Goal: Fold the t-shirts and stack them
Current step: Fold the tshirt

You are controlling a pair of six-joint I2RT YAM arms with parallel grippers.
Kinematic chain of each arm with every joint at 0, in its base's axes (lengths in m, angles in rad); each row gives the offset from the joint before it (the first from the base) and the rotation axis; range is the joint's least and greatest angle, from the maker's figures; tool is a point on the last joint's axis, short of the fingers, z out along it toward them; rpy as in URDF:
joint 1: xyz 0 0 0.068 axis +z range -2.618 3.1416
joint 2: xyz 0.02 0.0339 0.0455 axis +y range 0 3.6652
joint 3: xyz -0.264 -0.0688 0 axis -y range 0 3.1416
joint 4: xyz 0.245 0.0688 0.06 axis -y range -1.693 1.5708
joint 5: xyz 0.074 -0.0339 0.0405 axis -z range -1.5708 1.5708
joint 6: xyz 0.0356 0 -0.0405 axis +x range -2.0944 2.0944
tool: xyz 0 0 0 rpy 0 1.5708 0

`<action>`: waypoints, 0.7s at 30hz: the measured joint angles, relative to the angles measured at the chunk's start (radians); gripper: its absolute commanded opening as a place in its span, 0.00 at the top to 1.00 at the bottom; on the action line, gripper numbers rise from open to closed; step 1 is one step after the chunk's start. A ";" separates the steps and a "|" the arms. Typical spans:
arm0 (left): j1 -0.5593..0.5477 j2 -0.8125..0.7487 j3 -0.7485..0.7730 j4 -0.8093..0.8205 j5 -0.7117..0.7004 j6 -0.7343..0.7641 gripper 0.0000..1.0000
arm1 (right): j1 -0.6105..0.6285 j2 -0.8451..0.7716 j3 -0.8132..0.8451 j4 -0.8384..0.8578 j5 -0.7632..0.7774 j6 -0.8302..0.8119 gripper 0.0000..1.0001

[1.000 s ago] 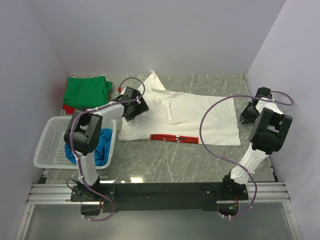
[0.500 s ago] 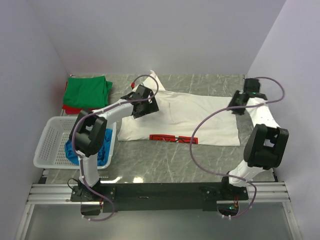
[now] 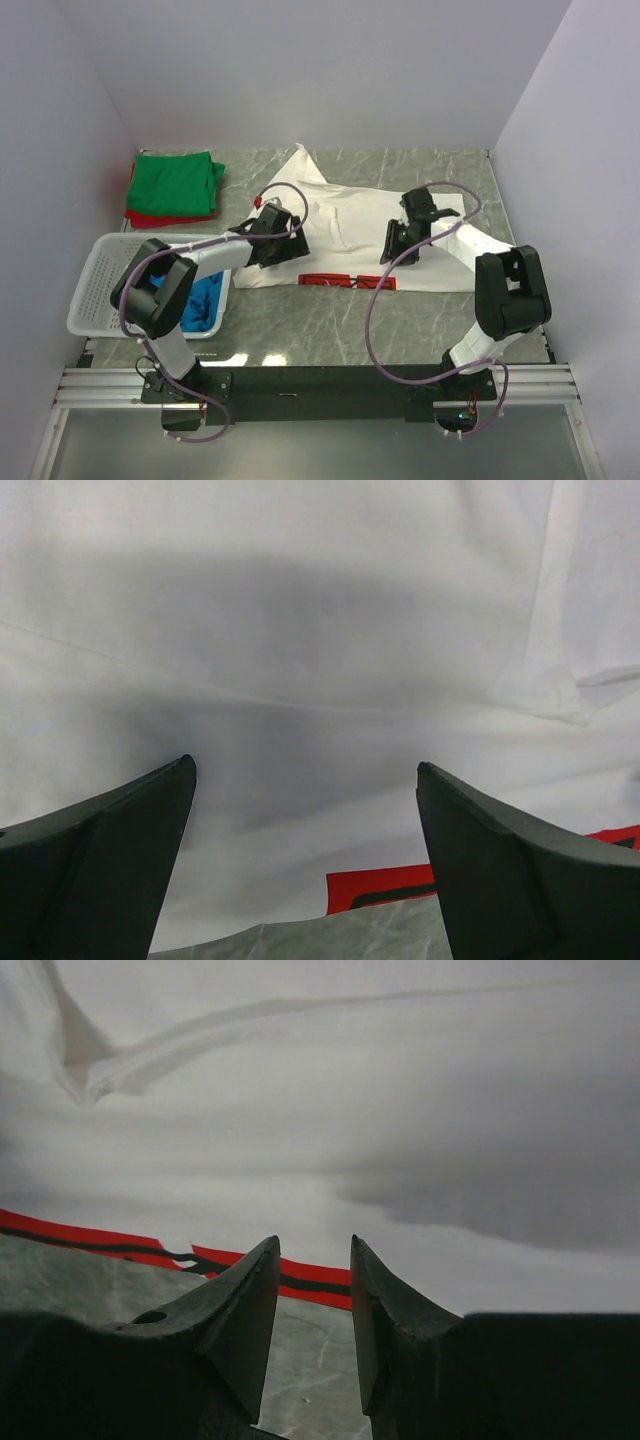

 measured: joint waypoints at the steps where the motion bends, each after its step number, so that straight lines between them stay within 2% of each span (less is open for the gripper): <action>1: -0.002 -0.016 -0.023 0.014 -0.001 -0.001 0.01 | 0.013 0.004 -0.017 0.012 -0.003 0.006 0.58; 9: -0.014 -0.129 -0.182 0.113 -0.018 -0.022 0.01 | 0.063 0.022 -0.110 0.066 0.008 0.038 0.58; 16: -0.040 -0.236 -0.308 0.166 -0.038 -0.053 0.01 | 0.098 -0.071 -0.217 0.122 0.004 0.084 0.58; 21: -0.069 -0.319 -0.387 0.167 -0.053 -0.085 0.01 | 0.119 -0.177 -0.312 0.104 -0.021 0.126 0.58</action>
